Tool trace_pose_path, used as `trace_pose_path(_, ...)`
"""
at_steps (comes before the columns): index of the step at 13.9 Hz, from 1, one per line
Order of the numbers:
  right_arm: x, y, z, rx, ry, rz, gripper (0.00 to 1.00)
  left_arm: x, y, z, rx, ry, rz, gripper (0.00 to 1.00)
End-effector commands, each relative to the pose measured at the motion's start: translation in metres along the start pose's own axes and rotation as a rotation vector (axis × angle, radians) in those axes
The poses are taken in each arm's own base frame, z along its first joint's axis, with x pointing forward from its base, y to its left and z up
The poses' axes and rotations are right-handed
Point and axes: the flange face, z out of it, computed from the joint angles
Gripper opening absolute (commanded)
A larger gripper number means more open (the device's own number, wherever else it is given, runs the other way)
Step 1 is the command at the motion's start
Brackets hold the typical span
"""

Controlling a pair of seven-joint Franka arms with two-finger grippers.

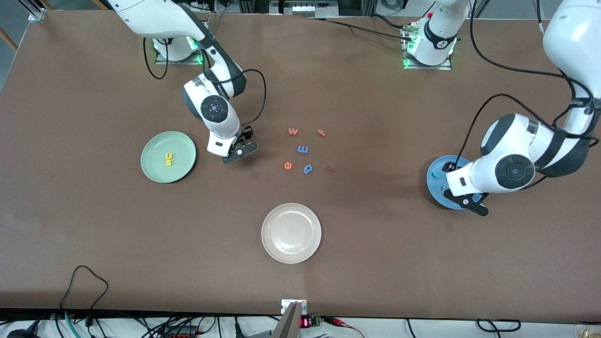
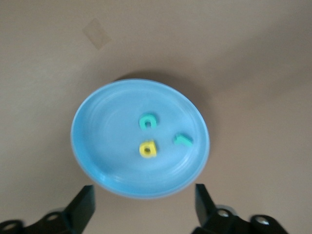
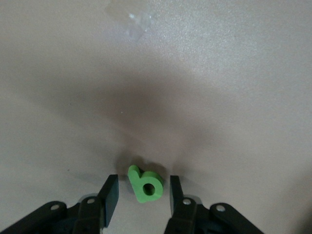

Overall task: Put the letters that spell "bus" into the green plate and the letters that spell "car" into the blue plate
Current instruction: 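Grasp the green b with the right gripper while the left gripper withdraws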

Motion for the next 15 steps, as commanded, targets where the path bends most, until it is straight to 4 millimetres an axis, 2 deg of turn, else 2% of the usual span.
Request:
trace_pose_path(1,-0.003,0.002,-0.001,-0.011,0.013,-0.010,0.47,-0.019,0.001,-0.071,-0.010,-0.037,-0.017,1.00)
trace_pose_path(4,-0.004,0.002,0.000,-0.012,0.011,-0.012,0.45,-0.046,-0.022,-0.120,-0.115,-0.046,-0.077,1.00)
trace_pose_path(7,-0.005,0.002,0.001,-0.016,0.011,-0.016,0.45,-0.070,-0.048,-0.154,-0.148,-0.029,-0.136,1.00)
trace_pose_path(10,-0.004,0.001,0.002,-0.017,0.016,-0.022,0.42,-0.079,-0.031,-0.184,-0.056,-0.015,-0.226,1.00)
trace_pose_path(11,-0.004,0.001,0.003,-0.017,0.016,-0.020,0.41,-0.084,-0.033,-0.196,-0.069,0.045,-0.259,1.00)
trace_pose_path(12,-0.003,0.001,0.003,-0.015,0.020,-0.020,0.40,-0.087,-0.035,-0.198,-0.081,0.076,-0.292,1.00)
trace_pose_path(13,-0.003,0.001,0.003,-0.015,0.023,-0.022,0.35,-0.095,-0.036,-0.205,-0.090,0.111,-0.327,1.00)
trace_pose_path(15,-0.003,0.001,0.004,-0.014,0.023,-0.020,0.29,-0.113,-0.052,-0.217,-0.130,0.216,-0.408,1.00)
